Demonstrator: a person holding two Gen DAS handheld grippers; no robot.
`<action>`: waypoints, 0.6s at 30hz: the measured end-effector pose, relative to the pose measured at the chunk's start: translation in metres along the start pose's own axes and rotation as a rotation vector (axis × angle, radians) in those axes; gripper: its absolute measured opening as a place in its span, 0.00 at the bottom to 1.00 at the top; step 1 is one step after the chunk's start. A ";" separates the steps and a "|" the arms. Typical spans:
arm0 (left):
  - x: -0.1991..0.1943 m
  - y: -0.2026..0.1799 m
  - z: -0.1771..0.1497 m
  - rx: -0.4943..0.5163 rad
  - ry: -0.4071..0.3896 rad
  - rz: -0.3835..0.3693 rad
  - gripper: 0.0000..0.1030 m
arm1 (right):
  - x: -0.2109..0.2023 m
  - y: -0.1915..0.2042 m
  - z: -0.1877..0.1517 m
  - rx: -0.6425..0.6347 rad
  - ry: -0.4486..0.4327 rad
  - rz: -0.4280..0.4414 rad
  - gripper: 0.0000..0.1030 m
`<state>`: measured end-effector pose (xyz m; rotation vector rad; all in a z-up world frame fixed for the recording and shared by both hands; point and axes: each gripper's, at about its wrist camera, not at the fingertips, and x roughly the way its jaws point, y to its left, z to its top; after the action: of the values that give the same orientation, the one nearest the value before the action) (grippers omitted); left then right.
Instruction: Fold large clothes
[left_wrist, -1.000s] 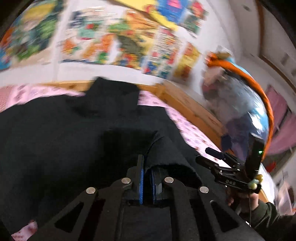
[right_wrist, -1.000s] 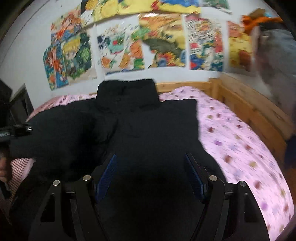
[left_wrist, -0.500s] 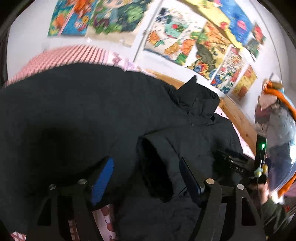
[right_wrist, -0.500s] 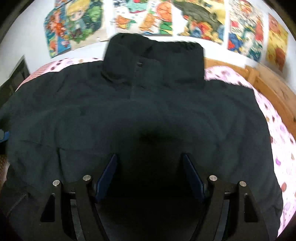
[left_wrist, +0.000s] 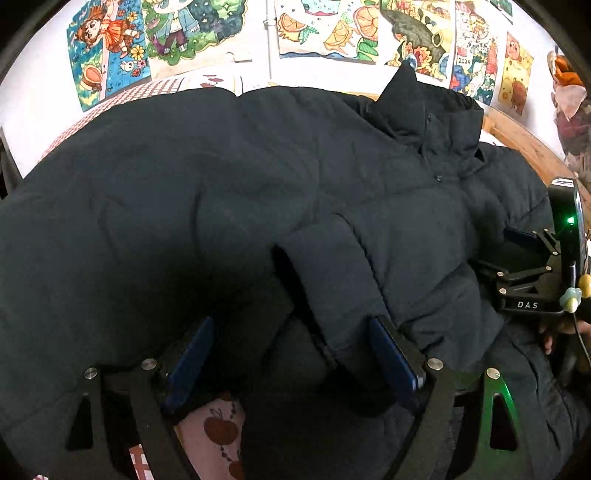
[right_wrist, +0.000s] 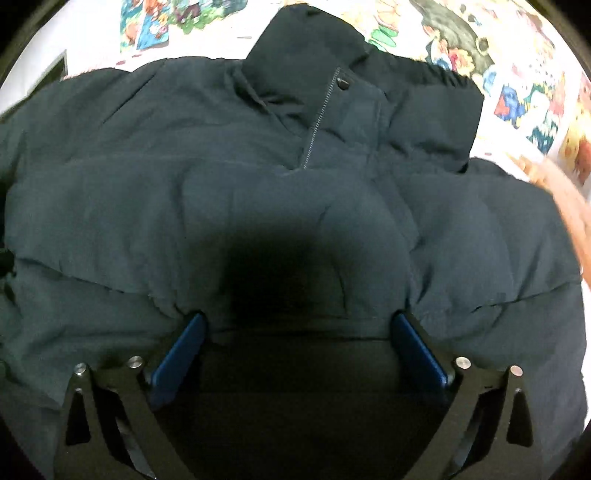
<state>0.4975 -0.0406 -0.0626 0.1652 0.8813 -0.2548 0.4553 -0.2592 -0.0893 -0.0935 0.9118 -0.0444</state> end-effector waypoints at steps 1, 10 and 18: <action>-0.002 0.000 0.000 -0.001 -0.007 -0.004 0.82 | -0.002 0.001 -0.002 -0.003 -0.003 -0.005 0.98; -0.082 0.044 -0.037 -0.153 -0.134 -0.140 0.89 | -0.061 0.045 -0.005 -0.011 -0.051 0.083 0.98; -0.153 0.157 -0.108 -0.589 -0.251 -0.079 0.91 | -0.097 0.121 0.023 -0.147 -0.113 0.233 0.98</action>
<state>0.3696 0.1600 -0.0056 -0.4411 0.6813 -0.0783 0.4135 -0.1300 -0.0111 -0.1246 0.8072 0.2427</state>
